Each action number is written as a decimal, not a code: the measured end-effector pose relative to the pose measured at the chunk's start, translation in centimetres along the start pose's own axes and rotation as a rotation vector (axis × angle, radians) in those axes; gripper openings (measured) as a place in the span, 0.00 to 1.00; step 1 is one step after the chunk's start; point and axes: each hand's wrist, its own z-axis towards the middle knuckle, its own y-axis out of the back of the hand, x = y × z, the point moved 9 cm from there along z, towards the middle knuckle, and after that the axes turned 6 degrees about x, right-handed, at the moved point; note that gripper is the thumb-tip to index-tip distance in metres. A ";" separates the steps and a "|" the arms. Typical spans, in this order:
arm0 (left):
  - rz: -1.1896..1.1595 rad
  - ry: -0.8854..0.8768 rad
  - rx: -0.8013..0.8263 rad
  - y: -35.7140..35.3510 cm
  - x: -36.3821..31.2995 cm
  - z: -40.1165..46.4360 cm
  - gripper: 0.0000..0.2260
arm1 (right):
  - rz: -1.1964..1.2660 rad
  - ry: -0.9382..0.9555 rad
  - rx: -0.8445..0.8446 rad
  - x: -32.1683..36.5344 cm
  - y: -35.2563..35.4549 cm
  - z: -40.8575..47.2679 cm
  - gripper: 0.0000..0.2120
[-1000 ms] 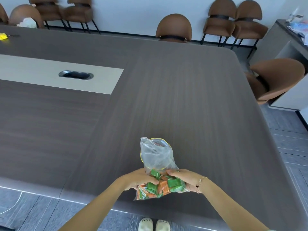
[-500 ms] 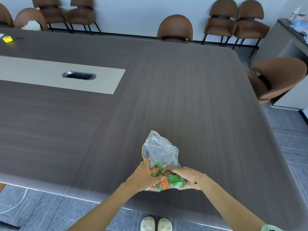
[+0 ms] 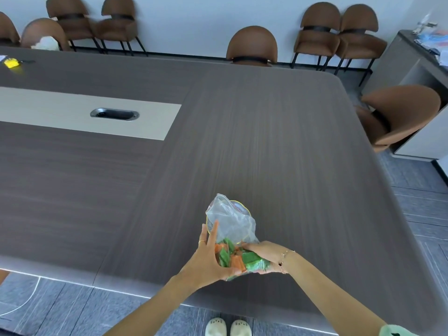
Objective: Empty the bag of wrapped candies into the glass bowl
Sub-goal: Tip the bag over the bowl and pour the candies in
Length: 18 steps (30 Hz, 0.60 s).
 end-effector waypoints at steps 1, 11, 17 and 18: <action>0.005 0.016 -0.004 0.2 -0.1 0.1 0.58 | 0.005 0.001 -0.012 0.2 0.1 0.0 0.18; 0.008 0.041 -0.014 1.5 -2.0 0.9 0.25 | -0.041 -0.005 -0.089 2.3 0.6 -1.2 0.10; 0.025 0.052 -0.017 1.8 -2.0 1.3 0.18 | 0.077 0.073 -0.145 3.0 1.2 -1.1 0.18; 0.020 0.027 -0.026 2.0 -2.5 1.3 0.17 | 0.092 0.097 -0.149 3.4 1.3 -1.2 0.18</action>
